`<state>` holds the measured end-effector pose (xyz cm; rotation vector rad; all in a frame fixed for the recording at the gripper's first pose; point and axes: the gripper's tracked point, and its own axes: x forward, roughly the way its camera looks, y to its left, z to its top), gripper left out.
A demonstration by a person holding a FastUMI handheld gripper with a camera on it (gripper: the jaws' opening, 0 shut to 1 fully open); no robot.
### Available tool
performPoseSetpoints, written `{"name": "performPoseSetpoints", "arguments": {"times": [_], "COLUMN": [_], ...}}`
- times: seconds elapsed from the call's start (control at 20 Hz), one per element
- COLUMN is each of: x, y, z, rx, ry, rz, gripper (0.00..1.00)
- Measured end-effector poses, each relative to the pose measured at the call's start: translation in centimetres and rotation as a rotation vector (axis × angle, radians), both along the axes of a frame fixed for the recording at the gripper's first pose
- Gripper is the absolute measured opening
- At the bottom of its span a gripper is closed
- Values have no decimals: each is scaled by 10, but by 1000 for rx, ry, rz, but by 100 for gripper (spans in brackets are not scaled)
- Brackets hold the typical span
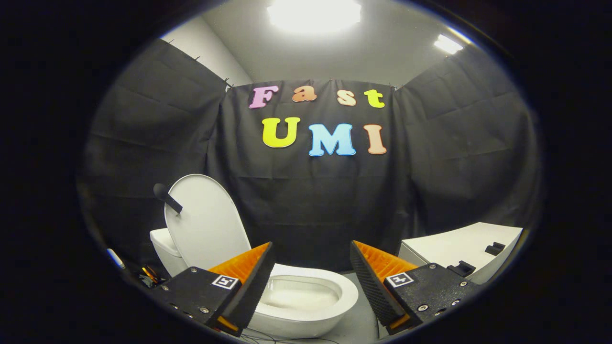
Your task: Open the toilet lid.
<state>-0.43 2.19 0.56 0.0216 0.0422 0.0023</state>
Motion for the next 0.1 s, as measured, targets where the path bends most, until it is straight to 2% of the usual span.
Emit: {"name": "performPoseSetpoints", "arguments": {"times": [0.1], "x": [0], "y": [0], "z": [1], "rx": [4], "ry": [0], "rz": [-1], "gripper": [96]}}
